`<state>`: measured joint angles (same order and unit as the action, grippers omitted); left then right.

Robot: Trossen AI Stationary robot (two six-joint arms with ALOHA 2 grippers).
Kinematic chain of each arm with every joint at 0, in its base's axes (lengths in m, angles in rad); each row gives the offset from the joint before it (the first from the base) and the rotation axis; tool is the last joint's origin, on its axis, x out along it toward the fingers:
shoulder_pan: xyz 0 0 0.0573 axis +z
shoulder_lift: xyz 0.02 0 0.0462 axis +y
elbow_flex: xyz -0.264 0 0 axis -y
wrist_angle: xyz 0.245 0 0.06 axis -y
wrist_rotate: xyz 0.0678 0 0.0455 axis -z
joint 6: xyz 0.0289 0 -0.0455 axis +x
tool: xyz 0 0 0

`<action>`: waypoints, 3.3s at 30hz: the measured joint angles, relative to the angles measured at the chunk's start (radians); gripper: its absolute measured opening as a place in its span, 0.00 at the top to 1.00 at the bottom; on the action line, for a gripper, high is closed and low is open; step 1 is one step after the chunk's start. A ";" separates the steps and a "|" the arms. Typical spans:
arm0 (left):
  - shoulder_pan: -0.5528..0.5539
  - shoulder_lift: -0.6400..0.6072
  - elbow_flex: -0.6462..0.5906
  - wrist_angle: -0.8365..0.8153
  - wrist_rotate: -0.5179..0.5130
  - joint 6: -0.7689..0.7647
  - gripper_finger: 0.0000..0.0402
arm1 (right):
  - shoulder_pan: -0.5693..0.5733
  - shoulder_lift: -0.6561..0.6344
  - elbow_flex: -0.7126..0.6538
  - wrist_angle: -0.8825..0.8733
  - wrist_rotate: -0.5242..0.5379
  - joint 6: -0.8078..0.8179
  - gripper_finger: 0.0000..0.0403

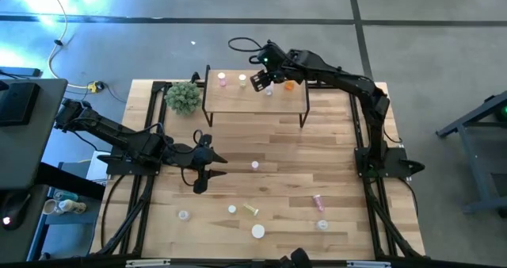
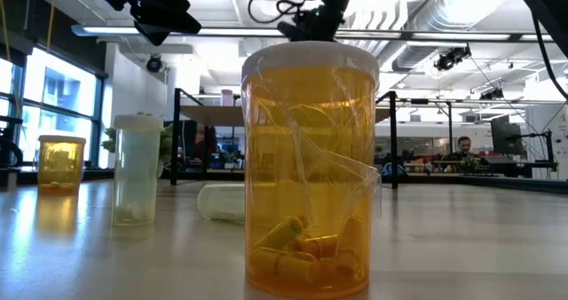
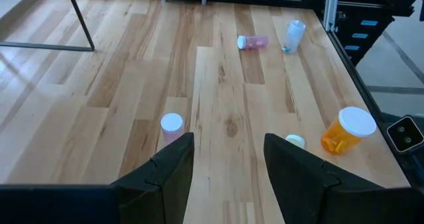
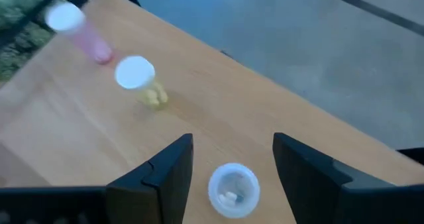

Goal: Pick and place medicine bottles onto shelf by color
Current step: Put the top transparent pill bottle on the shelf, then put the top pink pill bottle aligned with the other pink pill bottle on the shelf

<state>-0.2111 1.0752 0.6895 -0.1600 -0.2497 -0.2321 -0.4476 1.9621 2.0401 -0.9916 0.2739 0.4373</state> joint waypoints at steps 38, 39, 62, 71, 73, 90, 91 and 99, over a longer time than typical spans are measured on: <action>0.001 0.000 0.000 0.000 0.000 0.000 0.57 | 0.020 0.006 -0.110 -0.036 -0.128 -0.046 0.61; 0.001 0.000 0.000 0.000 0.000 0.000 0.57 | 0.020 0.006 -0.110 -0.039 -0.128 -0.046 0.61; 0.001 0.000 0.000 0.000 0.000 0.000 0.57 | 0.024 0.006 -0.035 -0.171 -0.198 -0.053 0.61; 0.001 0.000 0.000 -0.004 0.000 0.000 0.57 | 0.104 0.002 0.028 -0.287 -0.195 -0.155 0.61; 0.001 0.000 0.000 -0.004 0.000 0.000 0.57 | 0.135 -0.002 0.021 -0.296 -0.186 -0.189 0.61; 0.000 0.000 0.000 -0.009 0.003 0.000 0.57 | 0.359 -0.006 0.017 -0.579 0.035 -0.187 0.61; 0.000 0.000 0.000 -0.010 0.003 0.000 0.57 | 0.372 -0.007 0.017 -0.583 0.051 -0.179 0.61; -0.001 0.000 0.000 -0.030 0.003 -0.004 0.57 | 0.467 -0.135 -0.164 -0.551 0.098 -0.120 0.61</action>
<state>-0.2126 1.0752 0.6891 -0.1900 -0.2462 -0.2358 0.0194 1.8276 1.8758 -1.5427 0.3719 0.3171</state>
